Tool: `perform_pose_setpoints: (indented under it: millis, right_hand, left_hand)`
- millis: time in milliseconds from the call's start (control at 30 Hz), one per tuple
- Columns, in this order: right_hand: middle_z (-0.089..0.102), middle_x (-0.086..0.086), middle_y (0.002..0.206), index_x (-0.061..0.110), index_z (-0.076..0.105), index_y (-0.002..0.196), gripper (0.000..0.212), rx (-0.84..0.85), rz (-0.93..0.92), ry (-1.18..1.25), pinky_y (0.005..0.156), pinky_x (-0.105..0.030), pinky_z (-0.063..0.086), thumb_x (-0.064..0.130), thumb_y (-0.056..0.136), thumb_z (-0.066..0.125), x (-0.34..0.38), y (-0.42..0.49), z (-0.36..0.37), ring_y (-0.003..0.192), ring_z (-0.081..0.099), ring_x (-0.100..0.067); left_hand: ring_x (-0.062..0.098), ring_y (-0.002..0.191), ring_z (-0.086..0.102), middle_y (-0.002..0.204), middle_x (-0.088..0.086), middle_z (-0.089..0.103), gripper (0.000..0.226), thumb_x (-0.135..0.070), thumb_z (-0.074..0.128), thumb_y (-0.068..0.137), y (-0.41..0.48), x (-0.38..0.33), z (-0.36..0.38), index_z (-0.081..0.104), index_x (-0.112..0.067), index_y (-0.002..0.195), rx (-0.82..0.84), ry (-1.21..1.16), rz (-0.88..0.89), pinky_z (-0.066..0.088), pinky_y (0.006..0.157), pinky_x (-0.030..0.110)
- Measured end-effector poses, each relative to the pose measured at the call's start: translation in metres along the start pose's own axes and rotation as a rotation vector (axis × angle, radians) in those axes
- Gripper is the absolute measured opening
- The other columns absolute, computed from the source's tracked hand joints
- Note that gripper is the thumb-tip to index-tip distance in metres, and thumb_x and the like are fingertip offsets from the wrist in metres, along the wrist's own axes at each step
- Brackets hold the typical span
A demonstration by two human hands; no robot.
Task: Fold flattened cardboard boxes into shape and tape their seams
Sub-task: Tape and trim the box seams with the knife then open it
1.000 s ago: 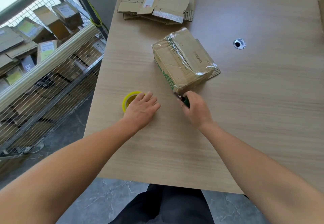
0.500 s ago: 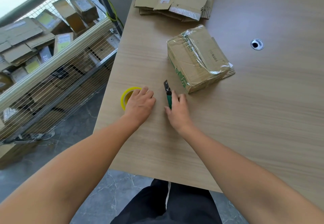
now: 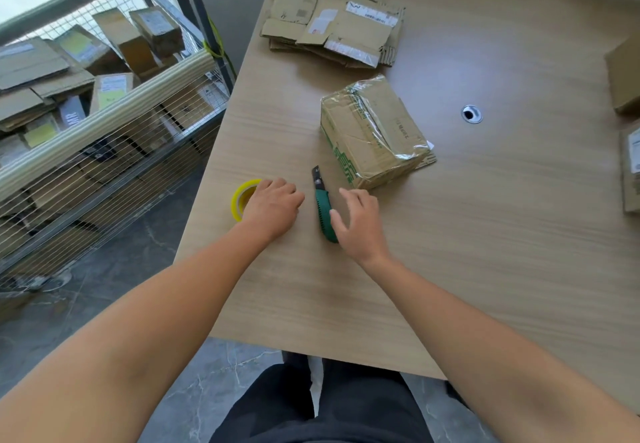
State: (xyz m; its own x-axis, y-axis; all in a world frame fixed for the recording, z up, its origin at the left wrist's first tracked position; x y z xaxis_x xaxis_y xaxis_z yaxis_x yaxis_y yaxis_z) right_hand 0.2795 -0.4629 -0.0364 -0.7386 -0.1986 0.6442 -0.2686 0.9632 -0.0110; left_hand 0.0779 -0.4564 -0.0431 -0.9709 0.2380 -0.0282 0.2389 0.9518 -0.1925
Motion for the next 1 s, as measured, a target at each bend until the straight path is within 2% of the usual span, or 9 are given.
perform_pose_setpoints:
  millis: [133, 233, 367, 467, 533, 600, 733, 867, 1000]
  right_hand:
    - [0.061, -0.012, 0.115, 0.002, 0.063, 0.123, 0.035, -0.177, -0.110, -0.080, 0.104, -0.025, 0.035, 0.019, 0.093, 0.063, -0.019, -0.010, -0.060, 0.111, 0.049, -0.025]
    - [0.061, -0.013, 0.116, 0.002, 0.062, 0.122, 0.037, -0.234, -0.072, -0.118, 0.102, -0.027, 0.035, 0.023, 0.091, 0.059, -0.039, 0.005, -0.102, 0.111, 0.052, -0.031]
    - [0.055, -0.007, 0.129, 0.007, 0.054, 0.132, 0.046, -0.236, 0.003, -0.042, 0.106, -0.027, 0.034, 0.033, 0.094, 0.051, -0.065, 0.045, -0.133, 0.123, 0.047, -0.026]
    - [0.048, -0.006, 0.140, 0.009, 0.045, 0.142, 0.052, -0.235, 0.092, 0.056, 0.108, -0.022, 0.028, 0.035, 0.097, 0.049, -0.082, 0.084, -0.130, 0.132, 0.041, -0.020]
    - [0.043, -0.005, 0.149, 0.010, 0.039, 0.150, 0.058, -0.203, 0.137, 0.140, 0.111, -0.023, 0.028, 0.036, 0.098, 0.046, -0.090, 0.110, -0.120, 0.138, 0.039, -0.016]
    - [0.042, 0.002, 0.152, 0.014, 0.037, 0.153, 0.061, -0.151, 0.149, 0.219, 0.110, -0.025, 0.034, 0.038, 0.098, 0.045, -0.095, 0.129, -0.108, 0.136, 0.041, -0.007]
    - [0.052, -0.002, 0.151, 0.015, 0.040, 0.155, 0.062, -0.109, 0.111, 0.216, 0.104, -0.016, 0.033, 0.040, 0.099, 0.044, -0.107, 0.140, -0.089, 0.134, 0.048, -0.014]
    - [0.054, -0.005, 0.149, 0.013, 0.041, 0.153, 0.064, -0.089, 0.118, 0.258, 0.110, -0.028, 0.039, 0.042, 0.096, 0.049, -0.110, 0.145, -0.093, 0.134, 0.050, -0.018]
    - [0.059, 0.001, 0.131, 0.028, 0.043, 0.147, 0.066, 0.040, 0.168, 0.368, 0.096, -0.029, 0.048, 0.058, 0.089, 0.048, -0.115, 0.184, -0.121, 0.120, 0.059, -0.016]
  left_hand:
    - [0.029, 0.113, 0.053, 0.119, 0.004, 0.054, 0.024, -0.036, 0.050, 0.099, 0.007, -0.008, -0.017, 0.059, -0.021, 0.116, -0.012, -0.009, 0.022, 0.035, 0.096, 0.040]
    - [0.031, 0.104, 0.058, 0.114, 0.008, 0.056, 0.024, -0.032, 0.051, 0.100, 0.016, -0.022, -0.032, 0.060, -0.016, 0.116, -0.143, -0.127, -0.025, 0.041, 0.089, 0.042]
    - [0.033, 0.123, 0.049, 0.130, 0.014, 0.053, 0.042, -0.030, 0.057, 0.098, 0.040, -0.063, -0.048, 0.052, -0.007, 0.133, -0.366, -0.681, -0.252, 0.037, 0.106, 0.042]
    - [0.023, 0.148, 0.020, 0.159, 0.013, 0.024, 0.071, -0.039, 0.056, 0.098, 0.074, -0.107, -0.054, 0.024, -0.007, 0.152, -0.402, -1.120, -0.488, 0.016, 0.123, 0.035]
    - [0.015, 0.150, 0.011, 0.165, 0.010, 0.013, 0.084, -0.047, 0.054, 0.098, 0.101, -0.129, -0.054, 0.008, -0.008, 0.158, -0.443, -1.253, -0.667, 0.004, 0.121, 0.020]
    - [0.011, 0.149, 0.014, 0.167, 0.005, 0.011, 0.089, -0.057, 0.048, 0.097, 0.127, -0.141, -0.051, 0.001, -0.014, 0.159, -0.457, -1.314, -0.818, 0.005, 0.117, 0.015]
    - [0.016, 0.150, 0.022, 0.166, 0.000, 0.021, 0.080, -0.060, 0.042, 0.098, 0.151, -0.149, -0.038, 0.009, -0.021, 0.160, -0.508, -1.234, -0.947, 0.021, 0.120, 0.033]
    - [0.016, 0.141, 0.035, 0.157, 0.001, 0.036, 0.071, -0.051, 0.048, 0.099, 0.151, -0.144, -0.043, 0.023, -0.019, 0.156, -0.549, -1.169, -0.980, 0.025, 0.114, 0.026]
    - [0.023, 0.138, 0.034, 0.144, 0.003, 0.035, 0.068, -0.054, 0.050, 0.095, 0.161, -0.098, -0.050, 0.027, -0.021, 0.150, -0.492, -1.181, -0.909, 0.028, 0.117, 0.041]
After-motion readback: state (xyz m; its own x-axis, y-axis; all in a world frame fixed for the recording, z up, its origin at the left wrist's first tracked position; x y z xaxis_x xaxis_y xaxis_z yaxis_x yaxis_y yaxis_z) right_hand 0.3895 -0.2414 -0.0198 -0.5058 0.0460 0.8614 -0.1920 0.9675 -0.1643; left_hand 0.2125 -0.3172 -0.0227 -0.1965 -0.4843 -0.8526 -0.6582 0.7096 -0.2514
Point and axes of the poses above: each hand's wrist, its own y-axis towards the middle knuckle, its own z-axis out of the palm, x = y × z, the point moved 1 cm from there along y, towards the middle knuckle
